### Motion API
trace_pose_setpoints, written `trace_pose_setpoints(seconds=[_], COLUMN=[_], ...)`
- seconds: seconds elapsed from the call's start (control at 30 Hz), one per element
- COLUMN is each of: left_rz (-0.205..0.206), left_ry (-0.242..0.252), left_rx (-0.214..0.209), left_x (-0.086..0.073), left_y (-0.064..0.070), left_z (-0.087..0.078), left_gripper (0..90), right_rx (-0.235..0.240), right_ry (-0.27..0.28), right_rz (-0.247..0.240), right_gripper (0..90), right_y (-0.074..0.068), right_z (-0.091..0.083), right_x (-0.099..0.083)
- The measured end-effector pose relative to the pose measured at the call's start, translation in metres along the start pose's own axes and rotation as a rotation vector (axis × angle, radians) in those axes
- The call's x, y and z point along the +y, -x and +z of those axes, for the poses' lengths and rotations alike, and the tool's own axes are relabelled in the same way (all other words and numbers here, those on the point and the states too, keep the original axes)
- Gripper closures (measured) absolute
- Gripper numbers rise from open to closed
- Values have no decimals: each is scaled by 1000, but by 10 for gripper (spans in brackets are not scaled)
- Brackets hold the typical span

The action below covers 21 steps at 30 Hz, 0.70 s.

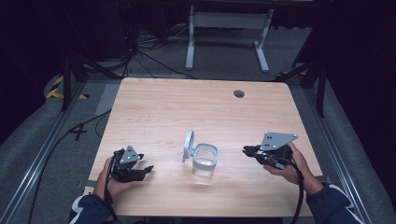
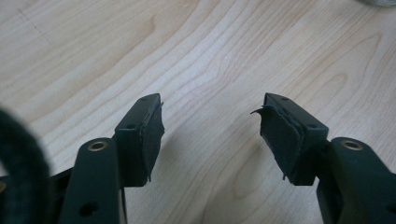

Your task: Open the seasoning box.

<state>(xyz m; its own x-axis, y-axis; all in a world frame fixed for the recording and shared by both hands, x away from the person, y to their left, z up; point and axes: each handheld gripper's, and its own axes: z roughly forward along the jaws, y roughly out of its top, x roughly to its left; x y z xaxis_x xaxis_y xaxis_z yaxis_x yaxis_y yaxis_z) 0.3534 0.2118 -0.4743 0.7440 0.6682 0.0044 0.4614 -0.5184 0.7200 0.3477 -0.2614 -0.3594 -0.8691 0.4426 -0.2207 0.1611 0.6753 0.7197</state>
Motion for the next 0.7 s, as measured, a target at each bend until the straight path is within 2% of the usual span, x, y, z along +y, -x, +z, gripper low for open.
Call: trace_pose_setpoints(seconds=[0.03, 0.07, 0.1, 0.2, 0.23, 0.37, 0.4, 0.43, 0.53, 0.57, 0.7], left_rz=[-10, 1, -12, -14, -30, -28, -21, -19, -29, -30, -27], left_ry=[7, -5, 2, 7, 16, 10, 19, 13, 9, 15, 18], left_rx=[9, 6, -4, 1, -7, -4, -2, -1, -8, -6, -5], left_x=[-2, -2, -3, -4, -4, -4, -5, -4, -4, -4, -4], left_y=[-1, -2, -2, -4, -4, -4, -5, -5, -5, -5, -5], left_z=[2, 1, 1, 2, 3, 3, 4, 4, 4, 5, 5], left_gripper=[372, 357, 354, 329, 326, 302, 286, 284, 267, 264, 256], right_rx=[-7, -16, -19, -45, -48, -56, -64, -74, -86, -100, -138], right_ry=[-7, -14, -19, -58, -64, -59, -53, -47, -34, -30, -31], right_rz=[13, 26, 37, 61, 69, 95, 101, 100, 134, 127, 175], right_gripper=[827, 825, 825, 825, 820, 802, 771, 757, 705, 683, 592], right_y=[3, 5, 6, 10, 11, 13, 13, 13, 13, 13, 15], right_z=[-3, -6, -8, -12, -13, -18, -22, -23, -28, -29, -33], right_x=[-8, -16, -21, -43, -50, -69, -81, -85, -100, -104, -125])
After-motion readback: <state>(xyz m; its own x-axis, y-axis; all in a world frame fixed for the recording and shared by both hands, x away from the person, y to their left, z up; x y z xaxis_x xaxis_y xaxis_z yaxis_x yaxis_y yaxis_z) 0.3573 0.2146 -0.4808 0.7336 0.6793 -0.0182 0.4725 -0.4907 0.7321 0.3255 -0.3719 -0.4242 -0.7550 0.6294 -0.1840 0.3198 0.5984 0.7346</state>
